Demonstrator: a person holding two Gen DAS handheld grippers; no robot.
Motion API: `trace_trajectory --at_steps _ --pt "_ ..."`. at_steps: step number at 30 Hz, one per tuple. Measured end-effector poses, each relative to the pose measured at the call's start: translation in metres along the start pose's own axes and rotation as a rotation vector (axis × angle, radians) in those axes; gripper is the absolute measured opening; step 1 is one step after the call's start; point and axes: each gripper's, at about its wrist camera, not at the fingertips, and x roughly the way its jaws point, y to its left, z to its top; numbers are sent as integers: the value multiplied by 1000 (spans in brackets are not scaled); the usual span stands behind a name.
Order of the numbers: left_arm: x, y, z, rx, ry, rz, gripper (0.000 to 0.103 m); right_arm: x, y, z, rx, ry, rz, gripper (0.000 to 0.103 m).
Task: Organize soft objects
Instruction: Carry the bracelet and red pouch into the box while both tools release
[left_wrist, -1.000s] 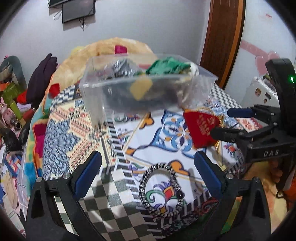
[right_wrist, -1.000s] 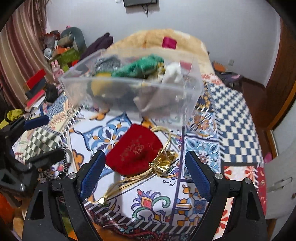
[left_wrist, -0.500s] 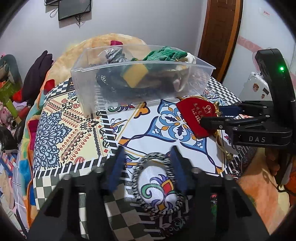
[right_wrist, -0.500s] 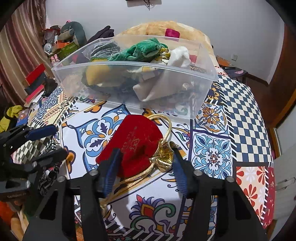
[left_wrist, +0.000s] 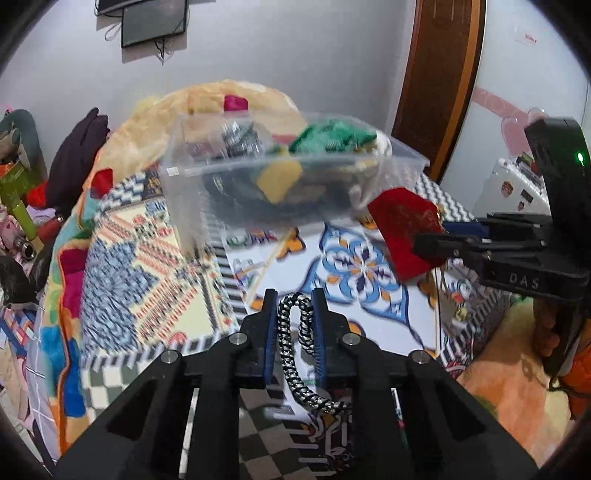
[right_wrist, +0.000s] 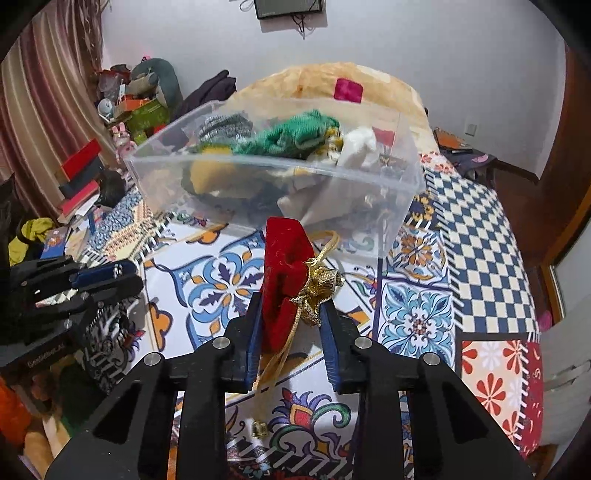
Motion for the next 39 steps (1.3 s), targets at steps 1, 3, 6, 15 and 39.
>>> trace_trajectory --at_steps 1,3,6,15,39 --pt "-3 1 4 -2 -13 3 17 -3 1 1 -2 -9 0 26" --pt "-10 4 14 -5 -45 11 17 -11 2 5 -6 -32 -1 26" --pt "-19 8 30 -11 -93 15 17 -24 4 15 -5 -73 6 26" --pt "-39 15 81 -9 -225 37 17 -51 10 53 -22 -216 -1 26" --pt "46 28 127 -11 -128 94 17 20 10 100 11 -152 29 26"
